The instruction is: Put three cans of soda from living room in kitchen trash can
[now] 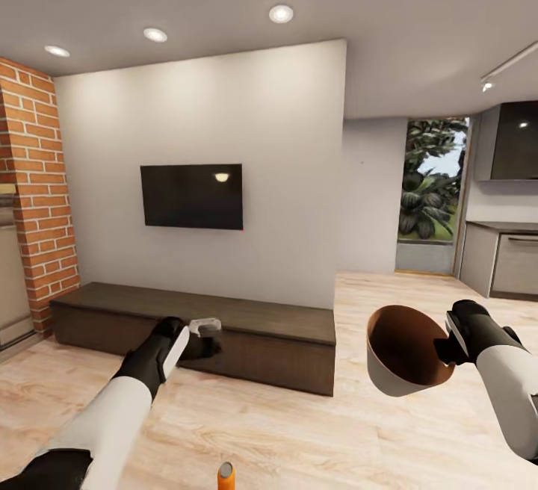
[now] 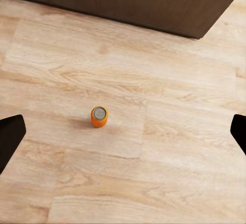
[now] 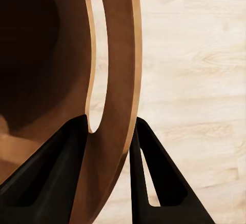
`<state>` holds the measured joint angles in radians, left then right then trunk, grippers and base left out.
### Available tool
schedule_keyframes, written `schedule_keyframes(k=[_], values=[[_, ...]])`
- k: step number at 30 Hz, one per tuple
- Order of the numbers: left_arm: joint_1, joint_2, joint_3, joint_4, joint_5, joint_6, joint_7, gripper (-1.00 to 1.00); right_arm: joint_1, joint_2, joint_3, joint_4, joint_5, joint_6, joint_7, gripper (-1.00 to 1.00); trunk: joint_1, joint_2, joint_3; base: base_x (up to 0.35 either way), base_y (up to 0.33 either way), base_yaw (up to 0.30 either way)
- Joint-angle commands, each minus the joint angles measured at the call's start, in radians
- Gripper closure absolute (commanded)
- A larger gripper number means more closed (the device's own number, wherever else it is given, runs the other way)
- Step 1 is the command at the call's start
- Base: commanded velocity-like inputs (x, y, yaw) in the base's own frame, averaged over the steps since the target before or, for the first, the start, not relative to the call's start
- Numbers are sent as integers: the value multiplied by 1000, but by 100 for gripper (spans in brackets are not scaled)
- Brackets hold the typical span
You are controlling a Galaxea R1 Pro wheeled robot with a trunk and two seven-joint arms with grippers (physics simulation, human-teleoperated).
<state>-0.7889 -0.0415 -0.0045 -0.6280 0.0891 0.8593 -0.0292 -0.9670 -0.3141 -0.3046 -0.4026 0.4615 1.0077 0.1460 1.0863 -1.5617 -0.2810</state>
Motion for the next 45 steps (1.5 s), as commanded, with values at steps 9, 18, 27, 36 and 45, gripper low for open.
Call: schedule_keyframes(k=[9,18,27,36,45], values=[[-130,-1,1,54,0,93,12,-100,-1,-1,-2,-1,-12,2,3,100,35,-63,-28,0,0,0],[-248,-4,3,229,6,107,8,-100,-1,-2,-2,-2,-12,3,3,100,69,-126,-56,0,0,0],[-260,-8,5,248,6,103,5,-100,-3,-4,-2,-3,-11,11,3,100,104,-189,-85,0,0,0],[-262,-8,8,252,5,88,3,-100,-5,-21,-1,-3,-10,14,3,100,138,-252,-113,0,0,0],[-262,-8,8,252,5,51,4,-100,-4,-25,-1,-2,-10,14,3,100,173,-315,-141,0,0,0]])
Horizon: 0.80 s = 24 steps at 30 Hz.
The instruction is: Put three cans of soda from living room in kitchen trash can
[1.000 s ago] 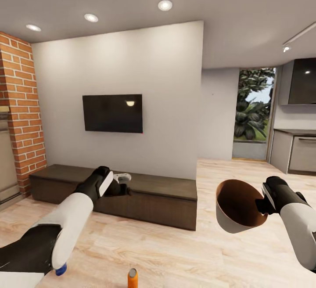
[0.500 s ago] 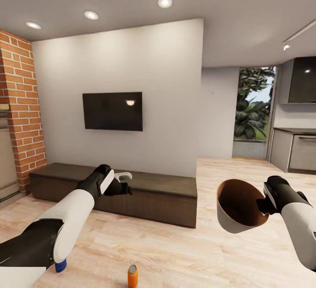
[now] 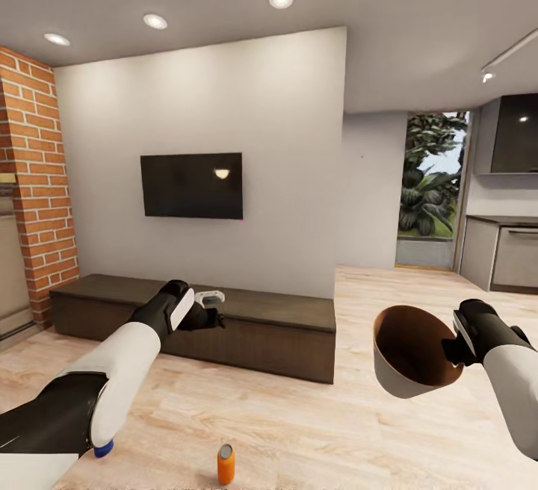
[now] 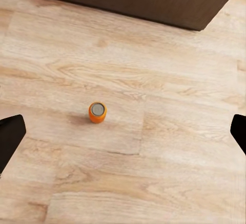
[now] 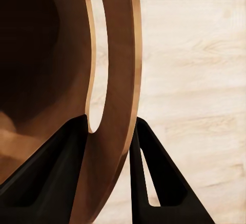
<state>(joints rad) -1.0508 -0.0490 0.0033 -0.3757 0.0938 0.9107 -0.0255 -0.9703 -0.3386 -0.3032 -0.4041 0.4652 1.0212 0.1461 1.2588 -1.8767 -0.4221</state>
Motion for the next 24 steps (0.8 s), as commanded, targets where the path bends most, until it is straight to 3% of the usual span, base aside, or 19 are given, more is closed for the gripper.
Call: schedule_keyframes(k=[1,24], values=[[0,0,0,0,0,-7,0,-100,-1,0,-2,-1,-14,0,3,100,4,-7,-3,0,0,0],[3,3,-2,1,-3,-50,0,-100,-3,-2,-3,-5,-14,3,5,100,92,-168,-75,0,0,0]])
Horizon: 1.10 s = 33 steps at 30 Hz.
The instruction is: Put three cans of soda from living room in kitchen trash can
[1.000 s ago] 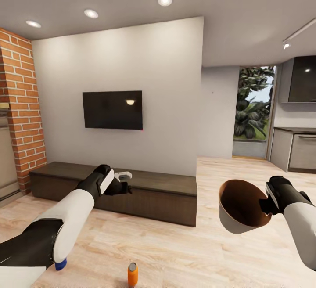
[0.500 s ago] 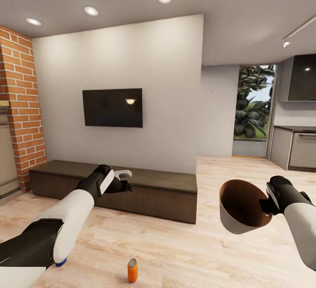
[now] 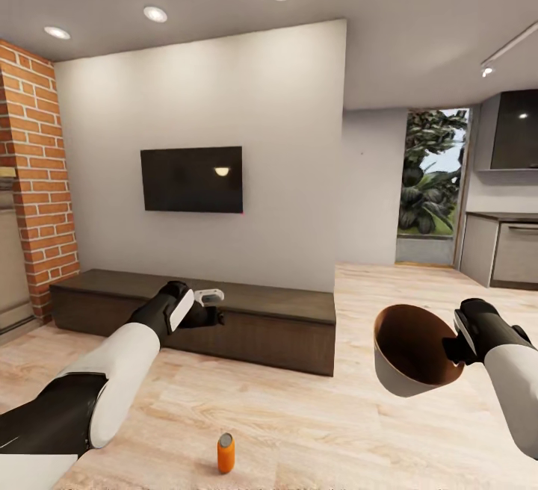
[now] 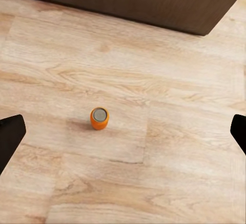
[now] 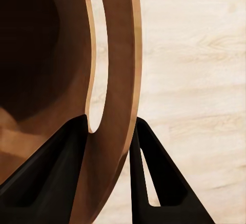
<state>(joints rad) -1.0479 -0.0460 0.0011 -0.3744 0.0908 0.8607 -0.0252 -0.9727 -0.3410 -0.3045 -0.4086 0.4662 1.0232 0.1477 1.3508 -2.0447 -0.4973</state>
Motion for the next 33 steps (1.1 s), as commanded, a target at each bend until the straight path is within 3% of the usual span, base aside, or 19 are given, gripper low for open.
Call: schedule_keyframes(k=[1,8,15,28,33], values=[[0,0,0,0,0,-1,0,-100,-1,0,-2,-1,-15,1,3,100,4,-7,-3,0,0,0],[1,1,-1,0,0,-3,0,-100,-16,-3,-1,-3,-16,6,4,100,31,-56,-25,0,0,0],[2,2,-1,-1,1,-4,-1,-100,-43,-31,-1,-3,-15,24,4,100,58,-105,-47,0,0,0],[2,3,-1,-1,2,-7,1,-100,-115,-44,11,3,-16,24,2,100,107,-196,-88,0,0,0],[2,3,-2,-1,1,-18,0,-100,-139,-44,12,6,-18,24,-45,100,127,-231,-103,0,0,0]])
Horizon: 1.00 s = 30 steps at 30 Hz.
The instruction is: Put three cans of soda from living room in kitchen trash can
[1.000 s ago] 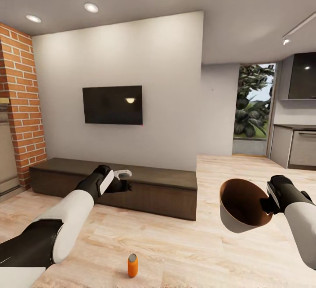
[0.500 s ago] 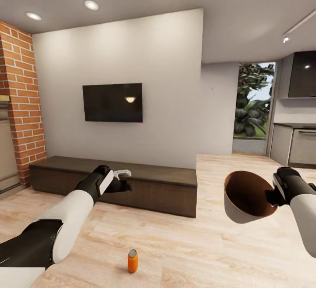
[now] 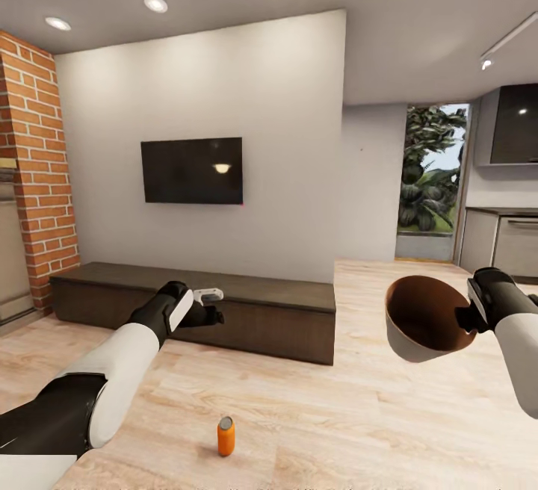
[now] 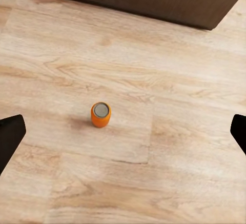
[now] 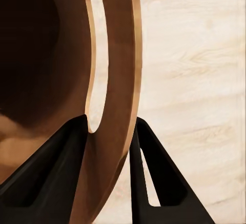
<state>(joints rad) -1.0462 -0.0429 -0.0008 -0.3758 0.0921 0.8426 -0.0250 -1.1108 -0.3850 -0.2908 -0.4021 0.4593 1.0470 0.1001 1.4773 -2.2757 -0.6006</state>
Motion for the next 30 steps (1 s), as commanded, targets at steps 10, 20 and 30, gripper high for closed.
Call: schedule_keyframes(k=[10,20,30], values=[[0,-1,-1,0,1,-7,0,-100,-56,-26,-2,76,-13,0,-43,100,38,-70,-31,0,0,0],[1,-1,-2,0,1,-24,0,-100,-68,-34,0,103,-13,0,-49,100,54,-98,-44,0,0,0],[1,-4,-5,1,-7,-29,0,-100,-69,-34,0,132,-12,0,-50,100,54,-98,-44,182,0,0]])
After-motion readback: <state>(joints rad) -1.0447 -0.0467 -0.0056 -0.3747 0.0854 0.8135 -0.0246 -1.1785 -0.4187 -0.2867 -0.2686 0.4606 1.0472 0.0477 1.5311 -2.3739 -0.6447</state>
